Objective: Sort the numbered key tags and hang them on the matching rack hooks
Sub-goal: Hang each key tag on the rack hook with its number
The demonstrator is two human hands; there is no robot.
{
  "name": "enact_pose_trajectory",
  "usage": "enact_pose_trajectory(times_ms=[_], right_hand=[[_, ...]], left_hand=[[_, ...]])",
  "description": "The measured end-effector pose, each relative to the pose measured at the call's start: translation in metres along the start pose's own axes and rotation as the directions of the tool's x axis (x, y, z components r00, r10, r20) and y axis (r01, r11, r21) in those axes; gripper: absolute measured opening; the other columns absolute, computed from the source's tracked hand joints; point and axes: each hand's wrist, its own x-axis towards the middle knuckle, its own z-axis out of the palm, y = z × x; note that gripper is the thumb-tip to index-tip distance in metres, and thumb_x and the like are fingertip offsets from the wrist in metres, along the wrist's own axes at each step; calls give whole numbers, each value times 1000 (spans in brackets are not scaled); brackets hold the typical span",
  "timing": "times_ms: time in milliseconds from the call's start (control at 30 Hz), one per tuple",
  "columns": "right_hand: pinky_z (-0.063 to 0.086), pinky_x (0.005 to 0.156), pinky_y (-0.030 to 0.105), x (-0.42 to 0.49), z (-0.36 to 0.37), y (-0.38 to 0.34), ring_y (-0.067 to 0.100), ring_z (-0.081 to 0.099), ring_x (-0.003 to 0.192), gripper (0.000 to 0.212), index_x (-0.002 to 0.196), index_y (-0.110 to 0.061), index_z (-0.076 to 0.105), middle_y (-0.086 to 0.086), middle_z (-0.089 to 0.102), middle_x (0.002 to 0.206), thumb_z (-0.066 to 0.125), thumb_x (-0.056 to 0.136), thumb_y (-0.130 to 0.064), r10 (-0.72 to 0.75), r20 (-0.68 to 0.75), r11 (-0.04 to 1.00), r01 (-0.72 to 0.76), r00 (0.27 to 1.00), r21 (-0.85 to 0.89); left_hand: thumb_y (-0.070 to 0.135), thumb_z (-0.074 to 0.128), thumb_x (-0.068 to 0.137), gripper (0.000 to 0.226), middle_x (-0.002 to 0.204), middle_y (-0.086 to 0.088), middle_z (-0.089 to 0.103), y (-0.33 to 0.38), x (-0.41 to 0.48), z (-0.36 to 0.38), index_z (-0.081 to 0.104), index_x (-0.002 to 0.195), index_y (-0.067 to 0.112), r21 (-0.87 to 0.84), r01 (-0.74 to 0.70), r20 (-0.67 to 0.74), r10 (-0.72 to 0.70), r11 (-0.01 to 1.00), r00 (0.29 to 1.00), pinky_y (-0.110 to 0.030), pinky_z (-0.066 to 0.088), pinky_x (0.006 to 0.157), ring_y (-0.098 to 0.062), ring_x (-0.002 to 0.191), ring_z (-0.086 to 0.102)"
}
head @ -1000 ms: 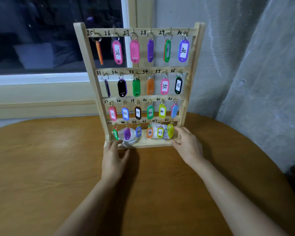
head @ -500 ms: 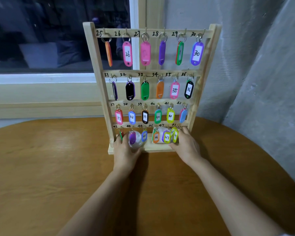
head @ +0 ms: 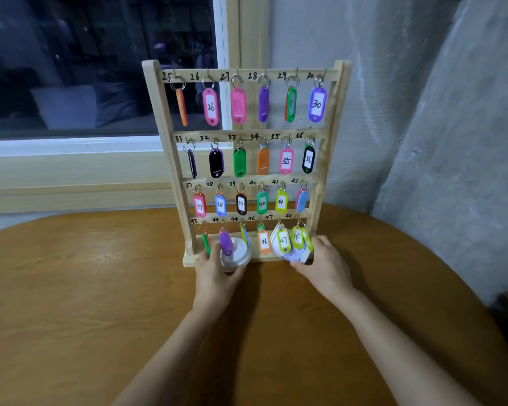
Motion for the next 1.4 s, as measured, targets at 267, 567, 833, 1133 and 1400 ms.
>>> enact_pose_trajectory(times_ms=[267,567,833,1133,1400], right_hand=[[40,85,23,-48,-24,25,13,55,108,62,131,-20,53,-1,56,121,77,74,-30,125,183,949,-171,975,266],[44,64,16,-114,-62,86,2,61,86,40,104,-31,51,-11,65,100,77,75,-22,260,115,766,-278,959,580],[48,91,36,-148,-84,151,17,57,107,60,119,-25,49,-1,59,115,82,69,-27,462,-96,823,-385,882,418],[47,81,34,-139,-86,167,19,54,103,59,121,-24,47,-1,51,107,75,71,-41,424,-172,901,-397,889,175],[47,91,37,-132,-80,171,23,51,115,65,126,-18,48,6,51,122,76,72,-42,439,-179,896,-415,881,156]], left_hand=[[28,77,74,54,112,-3,51,17,-52,4,53,121,17,-71,60,60,-56,996,997,-24,31,83,-25,109,46],[34,74,77,54,113,1,49,73,-73,59,50,124,21,-83,-41,243,60,996,968,-21,31,82,-19,109,44],[43,69,78,59,128,4,48,137,-77,155,45,130,27,-96,-212,414,233,973,880,-33,37,102,-15,119,42],[44,61,85,57,140,4,41,163,-69,200,41,135,27,-34,-333,412,316,942,854,-33,28,106,-16,127,36],[49,40,95,47,147,7,37,161,-69,201,41,138,29,-36,-339,432,321,940,843,-36,26,110,-14,131,34]])
